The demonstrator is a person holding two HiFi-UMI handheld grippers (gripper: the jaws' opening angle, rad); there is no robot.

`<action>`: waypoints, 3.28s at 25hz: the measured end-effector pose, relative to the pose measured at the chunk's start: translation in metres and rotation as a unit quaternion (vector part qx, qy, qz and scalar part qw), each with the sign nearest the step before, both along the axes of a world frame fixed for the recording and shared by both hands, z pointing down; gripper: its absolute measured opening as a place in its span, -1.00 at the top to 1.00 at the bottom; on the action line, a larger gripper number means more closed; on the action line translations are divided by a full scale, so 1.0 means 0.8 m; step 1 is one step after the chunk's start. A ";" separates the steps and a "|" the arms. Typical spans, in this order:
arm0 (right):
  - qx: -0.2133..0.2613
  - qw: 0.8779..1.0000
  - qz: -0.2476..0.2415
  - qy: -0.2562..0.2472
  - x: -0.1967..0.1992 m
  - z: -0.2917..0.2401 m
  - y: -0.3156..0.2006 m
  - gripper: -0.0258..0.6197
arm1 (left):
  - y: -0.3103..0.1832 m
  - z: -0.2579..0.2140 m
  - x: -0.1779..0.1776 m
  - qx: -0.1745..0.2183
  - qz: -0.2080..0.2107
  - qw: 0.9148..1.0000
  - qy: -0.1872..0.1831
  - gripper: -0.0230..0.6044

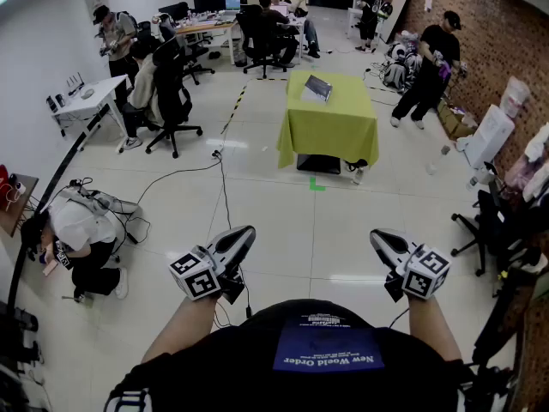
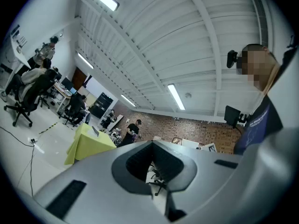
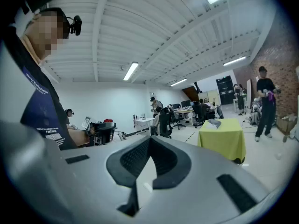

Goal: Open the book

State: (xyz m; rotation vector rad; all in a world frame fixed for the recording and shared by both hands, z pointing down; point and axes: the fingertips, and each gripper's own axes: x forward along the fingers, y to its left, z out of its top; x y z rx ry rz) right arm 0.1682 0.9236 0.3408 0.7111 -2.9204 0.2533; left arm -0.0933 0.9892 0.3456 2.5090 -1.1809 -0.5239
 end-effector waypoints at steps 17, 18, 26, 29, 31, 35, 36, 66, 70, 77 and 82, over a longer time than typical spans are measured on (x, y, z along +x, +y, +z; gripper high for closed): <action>-0.028 1.000 0.009 -0.009 -0.026 0.033 -0.113 0.96 | -0.122 0.022 -0.032 -0.024 0.013 1.000 -0.007 0.93; -0.027 1.000 0.004 -0.014 -0.020 0.032 -0.132 0.96 | -0.140 0.020 -0.025 -0.023 0.010 1.000 -0.009 0.93; 0.001 0.998 -0.055 -0.021 0.046 -0.006 -0.307 0.96 | -0.296 -0.016 0.066 -0.013 -0.028 0.999 -0.021 0.93; 0.005 0.998 -0.057 -0.033 0.064 -0.017 -0.362 0.96 | -0.344 -0.023 0.094 -0.020 -0.029 0.999 -0.010 0.93; 0.001 0.998 -0.059 -0.036 0.066 -0.015 -0.383 0.96 | -0.367 -0.021 0.103 -0.024 -0.020 0.999 -0.016 0.93; -0.009 0.998 -0.048 -0.033 0.075 -0.003 -0.430 0.96 | -0.424 -0.015 0.104 -0.036 -0.017 0.999 -0.005 0.93; -0.013 0.999 -0.041 -0.033 0.076 0.000 -0.444 0.96 | -0.440 -0.012 0.104 -0.037 -0.014 0.999 -0.002 0.93; -0.003 0.999 -0.009 -0.040 -0.074 -0.017 -0.939 0.96 | -0.945 -0.003 -0.048 -0.041 0.032 0.998 -0.019 0.93; 0.000 0.997 -0.064 -0.040 -0.071 -0.026 -1.023 0.96 | -1.005 -0.007 -0.034 -0.043 -0.017 0.999 -0.017 0.93; 0.014 0.994 -0.104 -0.034 -0.067 -0.038 -1.142 0.96 | -1.090 -0.013 -0.017 -0.064 -0.069 0.995 -0.018 0.93; 0.005 0.995 -0.092 -0.027 -0.075 -0.021 -1.198 0.96 | -1.146 0.005 -0.031 -0.084 -0.068 0.994 -0.016 0.93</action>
